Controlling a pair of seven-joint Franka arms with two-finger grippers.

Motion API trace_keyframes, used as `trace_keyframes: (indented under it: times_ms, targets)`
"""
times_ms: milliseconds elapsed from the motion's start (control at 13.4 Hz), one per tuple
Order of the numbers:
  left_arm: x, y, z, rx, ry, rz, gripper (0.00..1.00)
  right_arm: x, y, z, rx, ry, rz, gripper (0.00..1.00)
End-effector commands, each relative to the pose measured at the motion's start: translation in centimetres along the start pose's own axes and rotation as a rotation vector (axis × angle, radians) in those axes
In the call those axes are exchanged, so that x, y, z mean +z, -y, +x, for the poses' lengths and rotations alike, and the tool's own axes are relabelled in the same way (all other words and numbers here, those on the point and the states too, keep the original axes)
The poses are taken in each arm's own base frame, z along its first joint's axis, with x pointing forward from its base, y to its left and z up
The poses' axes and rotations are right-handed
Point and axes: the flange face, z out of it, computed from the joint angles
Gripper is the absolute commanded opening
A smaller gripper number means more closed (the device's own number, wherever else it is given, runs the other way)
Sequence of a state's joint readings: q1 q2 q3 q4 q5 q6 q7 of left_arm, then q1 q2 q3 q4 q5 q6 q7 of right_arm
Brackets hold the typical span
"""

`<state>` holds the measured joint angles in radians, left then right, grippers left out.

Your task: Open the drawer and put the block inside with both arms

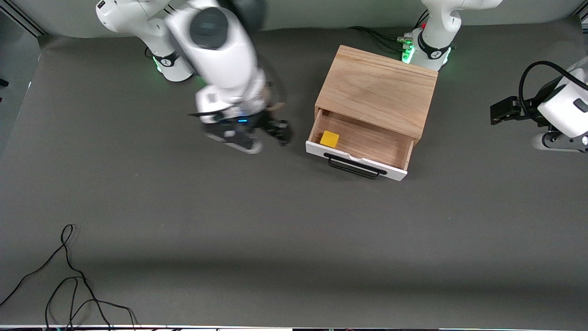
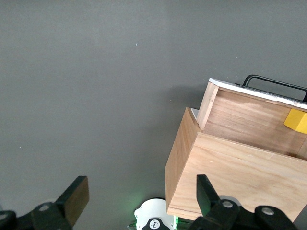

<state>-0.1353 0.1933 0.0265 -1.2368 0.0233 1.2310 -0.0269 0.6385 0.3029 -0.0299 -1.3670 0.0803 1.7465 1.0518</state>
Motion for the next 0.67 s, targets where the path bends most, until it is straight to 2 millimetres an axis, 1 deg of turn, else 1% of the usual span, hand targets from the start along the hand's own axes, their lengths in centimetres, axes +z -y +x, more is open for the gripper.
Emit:
trace_keyframes:
  times_ms: [0,74,223,298,521,596]
  targets:
    - [-0.3,0.0,-1.0,0.011,0.0,0.016,1.0,-2.5,-8.6,2.4,-0.093,0.027,-0.007,1.0]
    - [-0.3,-0.1,-1.0,0.013,0.0,0.016,1.0,-3.2,-11.6,4.2,-0.138,0.037,-0.023,1.0]
    - [-0.3,0.2,-1.0,0.008,0.0,0.015,1.0,-4.8,-16.2,7.1,-0.248,0.053,-0.044,1.0]
    - [-0.3,0.2,-1.0,0.009,0.0,0.014,1.0,-5.4,-18.3,8.8,-0.272,0.062,-0.053,1.0]
    - [-0.3,0.1,-1.0,0.01,0.0,0.014,1.0,-6.5,-23.7,12.3,-0.337,0.063,-0.106,1.0]
    - [-0.2,0.3,-1.0,0.007,0.002,0.014,1.0,-7.0,-25.6,13.8,-0.36,0.063,-0.103,1.0]
